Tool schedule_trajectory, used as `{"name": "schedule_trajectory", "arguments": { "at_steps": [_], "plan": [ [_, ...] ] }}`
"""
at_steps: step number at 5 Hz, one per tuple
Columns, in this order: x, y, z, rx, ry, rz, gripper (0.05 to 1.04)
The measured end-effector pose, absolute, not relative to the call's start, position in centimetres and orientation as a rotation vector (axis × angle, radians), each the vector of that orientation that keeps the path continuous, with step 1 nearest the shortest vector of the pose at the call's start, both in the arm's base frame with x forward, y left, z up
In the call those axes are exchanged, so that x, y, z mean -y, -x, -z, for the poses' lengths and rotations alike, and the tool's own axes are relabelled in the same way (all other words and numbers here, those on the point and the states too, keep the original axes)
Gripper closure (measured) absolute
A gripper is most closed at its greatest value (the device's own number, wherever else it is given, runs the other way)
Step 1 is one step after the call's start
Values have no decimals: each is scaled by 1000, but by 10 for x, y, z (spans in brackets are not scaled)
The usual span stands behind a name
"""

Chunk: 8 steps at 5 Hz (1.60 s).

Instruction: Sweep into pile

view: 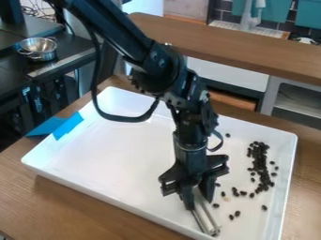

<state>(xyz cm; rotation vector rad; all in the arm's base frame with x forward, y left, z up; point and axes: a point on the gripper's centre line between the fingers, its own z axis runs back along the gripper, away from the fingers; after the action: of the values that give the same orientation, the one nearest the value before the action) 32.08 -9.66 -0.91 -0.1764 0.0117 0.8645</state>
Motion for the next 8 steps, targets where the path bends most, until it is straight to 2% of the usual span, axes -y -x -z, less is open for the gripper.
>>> {"name": "schedule_trajectory", "arguments": {
  "at_steps": [5,8],
  "plan": [
    [126,-362,5,-89,219,-754,708],
    [132,-390,3,-54,238,-748,708]
  ]
}}
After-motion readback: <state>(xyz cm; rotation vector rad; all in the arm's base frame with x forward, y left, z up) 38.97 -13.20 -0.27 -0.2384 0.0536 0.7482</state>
